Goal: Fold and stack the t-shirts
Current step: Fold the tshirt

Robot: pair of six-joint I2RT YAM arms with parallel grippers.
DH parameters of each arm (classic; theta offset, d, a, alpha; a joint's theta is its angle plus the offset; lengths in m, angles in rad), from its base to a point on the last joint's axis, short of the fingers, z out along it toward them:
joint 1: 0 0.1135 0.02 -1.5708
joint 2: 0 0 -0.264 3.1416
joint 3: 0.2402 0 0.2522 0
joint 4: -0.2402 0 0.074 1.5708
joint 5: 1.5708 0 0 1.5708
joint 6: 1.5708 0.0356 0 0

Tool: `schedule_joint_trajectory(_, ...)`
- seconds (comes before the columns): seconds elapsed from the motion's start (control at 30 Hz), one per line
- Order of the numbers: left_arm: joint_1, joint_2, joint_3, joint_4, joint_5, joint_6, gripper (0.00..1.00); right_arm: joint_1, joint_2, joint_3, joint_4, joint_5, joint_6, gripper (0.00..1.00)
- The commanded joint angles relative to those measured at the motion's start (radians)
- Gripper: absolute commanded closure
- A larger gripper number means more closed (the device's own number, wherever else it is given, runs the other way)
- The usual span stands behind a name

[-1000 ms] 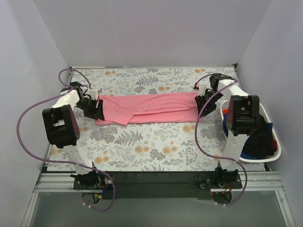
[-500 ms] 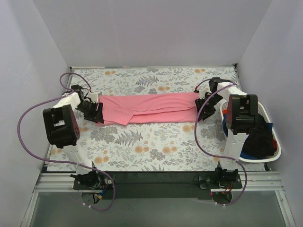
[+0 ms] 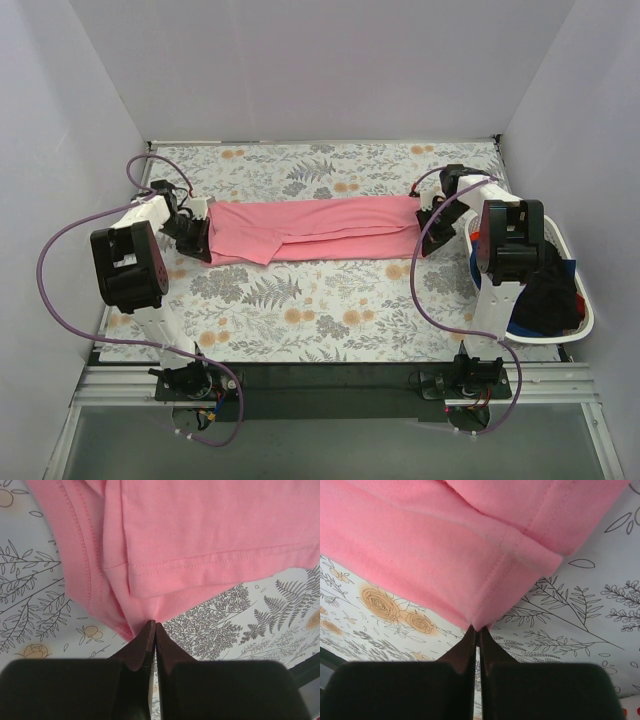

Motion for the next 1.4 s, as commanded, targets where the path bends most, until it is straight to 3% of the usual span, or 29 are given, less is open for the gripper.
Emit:
schedule_joint_trajectory(0.0, 0.004, -0.056, 0.001, -0.018, -0.041, 0.016, 1.00, -0.001, -0.038, -0.025, -0.004, 0.082, -0.050, 0.99)
schedule_joint_trajectory(0.1, 0.007, -0.070, -0.002, -0.016, -0.063, 0.016, 1.00, -0.004, -0.041, -0.035, -0.003, 0.107, -0.067, 0.99)
schedule_joint_trajectory(0.23, 0.007, -0.093, 0.005, -0.022, -0.043, 0.010, 0.72, -0.004, -0.035, -0.036, -0.004, 0.099, -0.069, 0.99)
schedule_joint_trajectory(0.37, 0.007, -0.098, 0.018, -0.022, -0.024, -0.005, 0.63, -0.004, -0.030, -0.039, -0.003, 0.099, -0.072, 0.99)
schedule_joint_trajectory(0.53, 0.007, -0.044, 0.037, -0.007, -0.026, -0.025, 0.62, -0.004, -0.028, -0.027, -0.007, 0.093, -0.072, 0.99)
schedule_joint_trajectory(0.63, 0.007, -0.024, 0.048, 0.001, -0.038, -0.030, 0.62, -0.004, -0.033, -0.019, -0.013, 0.092, -0.069, 0.78)
schedule_joint_trajectory(0.77, 0.009, -0.010, 0.045, 0.007, -0.055, -0.033, 0.62, -0.004, -0.031, -0.001, -0.017, 0.092, -0.060, 0.64)
schedule_joint_trajectory(1.17, 0.007, 0.019, 0.039, 0.027, -0.055, -0.037, 0.62, -0.004, 0.004, 0.062, -0.017, 0.061, -0.008, 0.62)
schedule_joint_trajectory(1.27, 0.007, 0.023, 0.044, 0.028, -0.055, -0.037, 0.62, -0.004, 0.008, 0.071, -0.017, 0.066, 0.000, 0.50)
schedule_joint_trajectory(1.37, 0.007, 0.026, 0.047, 0.028, -0.049, -0.039, 0.63, -0.004, 0.013, 0.079, -0.017, 0.066, 0.002, 0.54)
